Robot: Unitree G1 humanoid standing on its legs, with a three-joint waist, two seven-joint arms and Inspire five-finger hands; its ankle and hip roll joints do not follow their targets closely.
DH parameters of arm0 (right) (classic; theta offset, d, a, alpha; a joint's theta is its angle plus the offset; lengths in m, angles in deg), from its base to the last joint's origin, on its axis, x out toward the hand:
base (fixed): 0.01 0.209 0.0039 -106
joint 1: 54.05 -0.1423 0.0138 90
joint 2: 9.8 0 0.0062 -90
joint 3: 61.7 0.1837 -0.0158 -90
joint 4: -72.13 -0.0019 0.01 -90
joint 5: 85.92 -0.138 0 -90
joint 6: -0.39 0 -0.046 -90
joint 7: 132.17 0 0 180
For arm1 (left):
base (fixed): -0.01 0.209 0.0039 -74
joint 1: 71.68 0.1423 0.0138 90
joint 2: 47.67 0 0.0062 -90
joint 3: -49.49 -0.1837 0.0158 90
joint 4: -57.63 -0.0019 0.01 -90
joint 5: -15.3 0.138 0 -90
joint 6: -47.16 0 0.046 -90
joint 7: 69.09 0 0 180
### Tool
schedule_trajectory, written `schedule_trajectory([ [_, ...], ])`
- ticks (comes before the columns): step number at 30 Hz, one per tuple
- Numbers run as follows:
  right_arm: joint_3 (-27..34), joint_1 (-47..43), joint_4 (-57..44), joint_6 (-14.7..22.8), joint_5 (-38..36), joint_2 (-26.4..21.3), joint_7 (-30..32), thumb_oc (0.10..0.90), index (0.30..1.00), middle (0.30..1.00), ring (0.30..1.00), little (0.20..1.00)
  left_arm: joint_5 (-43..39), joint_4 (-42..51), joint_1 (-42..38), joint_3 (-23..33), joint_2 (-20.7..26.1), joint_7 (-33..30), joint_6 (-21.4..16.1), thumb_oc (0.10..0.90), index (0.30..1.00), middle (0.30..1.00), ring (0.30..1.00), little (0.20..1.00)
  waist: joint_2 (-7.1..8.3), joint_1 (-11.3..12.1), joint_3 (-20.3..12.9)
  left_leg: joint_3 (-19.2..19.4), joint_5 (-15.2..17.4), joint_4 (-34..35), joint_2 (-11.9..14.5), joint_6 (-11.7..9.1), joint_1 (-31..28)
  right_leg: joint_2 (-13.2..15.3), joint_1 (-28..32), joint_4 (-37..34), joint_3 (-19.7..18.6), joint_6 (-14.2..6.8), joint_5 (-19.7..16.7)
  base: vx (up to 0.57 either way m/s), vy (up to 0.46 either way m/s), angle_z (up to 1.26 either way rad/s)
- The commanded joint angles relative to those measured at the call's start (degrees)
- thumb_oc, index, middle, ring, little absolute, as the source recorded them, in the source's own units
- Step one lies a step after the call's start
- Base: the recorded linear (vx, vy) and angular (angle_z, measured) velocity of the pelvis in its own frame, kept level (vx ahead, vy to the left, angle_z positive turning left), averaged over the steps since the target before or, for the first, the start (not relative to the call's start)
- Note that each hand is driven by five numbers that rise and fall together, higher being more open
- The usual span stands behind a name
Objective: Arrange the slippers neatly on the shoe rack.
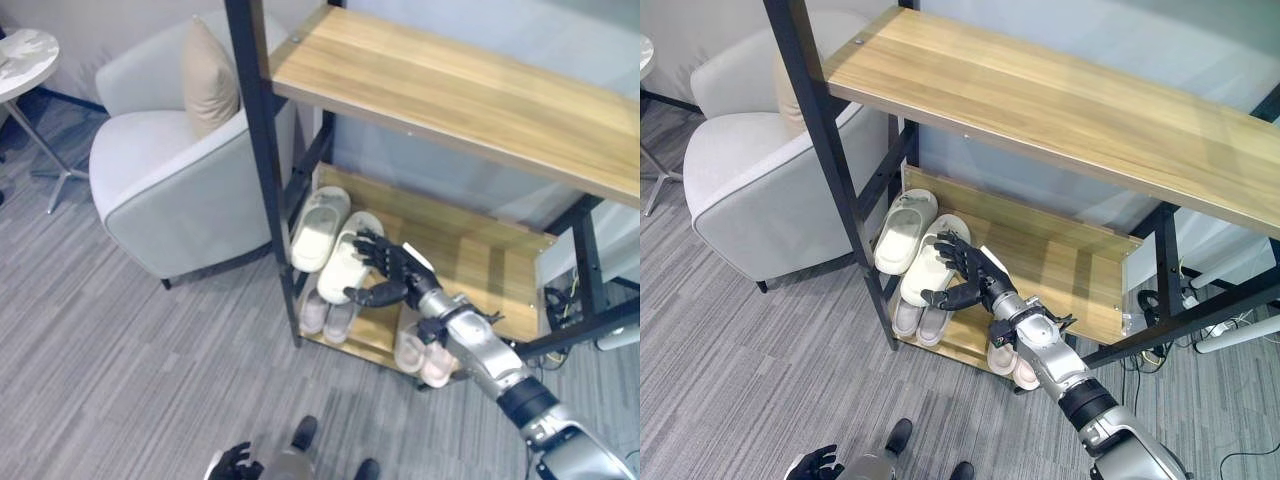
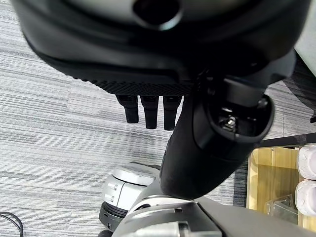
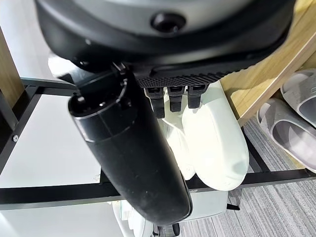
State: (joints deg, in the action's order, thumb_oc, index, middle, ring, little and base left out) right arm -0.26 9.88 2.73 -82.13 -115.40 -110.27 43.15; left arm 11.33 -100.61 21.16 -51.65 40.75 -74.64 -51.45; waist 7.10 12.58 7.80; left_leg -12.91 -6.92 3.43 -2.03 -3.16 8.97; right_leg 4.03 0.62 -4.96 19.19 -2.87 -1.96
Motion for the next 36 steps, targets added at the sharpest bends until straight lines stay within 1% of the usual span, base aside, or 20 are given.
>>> schedule_trajectory([
  [1,1.07,-3.14,-1.61,4.99,-1.07,-0.04,0.57,0.800,0.900,0.900,0.900,0.900,1.18,-4.54,0.98,-4.06,-2.75,2.10,-0.45,0.800,0.900,0.900,0.900,0.900,-0.22,-0.60,-4.34,4.16,4.59,1.57,2.08,-1.29,-4.03,0.82,-1.25,0.41,-1.90,-3.41,1.89,0.00,0.000,0.00],
  [4,1.03,-3.85,-0.70,4.96,0.25,0.28,1.15,0.800,0.900,0.900,0.900,0.900,1.04,-4.50,1.09,-4.13,-2.78,1.97,-0.57,0.800,0.900,0.900,0.900,0.900,-0.19,-0.46,-4.24,4.04,4.61,1.57,2.05,-1.23,-4.07,0.82,-1.15,0.44,-1.80,-3.39,1.93,0.00,0.000,0.00],
  [5,0.91,-4.46,-0.02,5.00,2.31,0.28,1.85,0.800,0.900,0.900,0.900,0.900,1.02,-4.74,1.05,-4.06,-2.79,1.88,-0.48,0.800,0.900,0.900,0.900,0.900,-0.10,-0.32,-4.17,3.98,4.63,1.57,2.01,-1.18,-4.06,0.82,-1.09,0.47,-1.74,-3.39,1.94,0.00,0.000,0.00],
  [7,0.82,-4.78,0.41,5.07,3.23,0.49,2.10,0.800,0.900,0.900,0.900,0.900,1.03,-4.90,1.02,-4.05,-2.79,1.87,-0.48,0.800,0.900,0.900,0.900,0.900,-0.07,-0.26,-4.10,3.97,4.64,1.57,2.00,-1.17,-4.06,0.84,-1.07,0.47,-1.68,-3.41,1.92,0.00,0.000,0.00],
  [8,0.54,-5.75,1.27,5.21,6.09,0.31,2.80,0.800,0.900,0.900,0.900,0.900,1.12,-5.06,0.92,-3.94,-2.74,1.82,-0.50,0.800,0.900,0.900,0.900,0.900,0.05,0.02,-4.10,3.91,4.63,1.57,1.97,-1.16,-4.02,0.86,-1.00,0.48,-1.55,-3.42,1.93,0.00,0.000,0.00],
  [11,0.27,-6.42,1.89,5.25,7.58,0.23,3.13,0.800,0.900,0.900,0.900,0.900,1.25,-5.13,0.95,-3.86,-2.65,1.76,-0.58,0.800,0.900,0.900,0.900,0.900,0.12,0.17,-4.07,3.83,4.64,1.57,2.00,-1.15,-4.03,0.87,-0.97,0.50,-1.46,-3.42,1.96,0.00,0.000,0.00],
  [12,0.12,-7.32,3.19,5.21,9.50,0.25,3.77,0.800,0.900,0.900,0.900,0.900,1.32,-5.15,0.97,-3.93,-2.58,1.71,-0.61,0.800,0.900,0.900,0.900,0.900,0.23,0.44,-4.00,3.71,4.67,1.57,1.97,-1.15,-3.96,0.87,-0.97,0.50,-1.34,-3.44,1.95,0.00,0.000,0.00],
  [15,-0.12,-9.28,5.58,5.20,11.58,0.73,4.71,0.800,0.900,0.900,0.900,0.900,1.30,-5.05,1.03,-4.26,-2.57,1.59,-0.81,0.800,0.900,0.900,0.900,0.900,0.44,0.98,-3.75,3.58,4.61,1.57,1.86,-1.12,-3.87,0.93,-1.00,0.53,-1.12,-3.43,1.92,0.00,0.000,0.00],
  [21,-1.06,-13.70,9.64,5.34,14.97,1.40,6.59,0.800,0.900,0.900,0.900,0.900,1.21,-5.15,0.96,-4.85,-2.38,1.57,-0.94,0.800,0.900,0.900,0.900,0.900,0.82,1.91,-3.46,3.19,4.56,1.57,1.82,-1.06,-3.72,1.00,-1.05,0.57,-0.71,-3.46,1.93,0.00,0.000,0.00],
  [26,-1.22,-15.85,11.11,5.38,16.14,2.02,7.67,0.800,0.900,0.900,0.900,0.900,1.16,-5.24,0.84,-5.27,-2.23,1.51,-1.00,0.800,0.900,0.900,0.900,0.900,1.12,2.48,-3.46,3.07,4.61,1.57,1.73,-0.98,-3.79,1.00,-0.86,0.64,-0.70,-3.37,2.02,0.00,0.000,0.00],
  [32,-1.74,-18.46,12.75,5.53,18.22,1.49,8.62,0.800,0.900,0.900,0.900,0.900,0.88,-4.97,1.14,-5.80,-2.38,1.22,-1.18,0.800,0.900,0.900,0.900,0.900,1.09,2.74,-3.55,2.91,4.64,1.57,1.56,-0.94,-3.95,1.05,-0.59,0.65,-0.57,-3.29,2.06,0.01,0.005,0.06],
  [36,-2.13,-19.63,13.33,5.57,19.45,1.06,9.15,0.800,0.900,0.900,0.900,0.900,0.71,-5.12,1.16,-5.93,-2.64,1.16,-1.24,0.800,0.900,0.900,0.900,0.900,0.77,2.66,-3.67,3.07,4.75,1.57,1.62,-0.93,-4.21,1.15,-0.51,0.66,-0.57,-3.32,2.00,0.01,0.005,0.05],
])
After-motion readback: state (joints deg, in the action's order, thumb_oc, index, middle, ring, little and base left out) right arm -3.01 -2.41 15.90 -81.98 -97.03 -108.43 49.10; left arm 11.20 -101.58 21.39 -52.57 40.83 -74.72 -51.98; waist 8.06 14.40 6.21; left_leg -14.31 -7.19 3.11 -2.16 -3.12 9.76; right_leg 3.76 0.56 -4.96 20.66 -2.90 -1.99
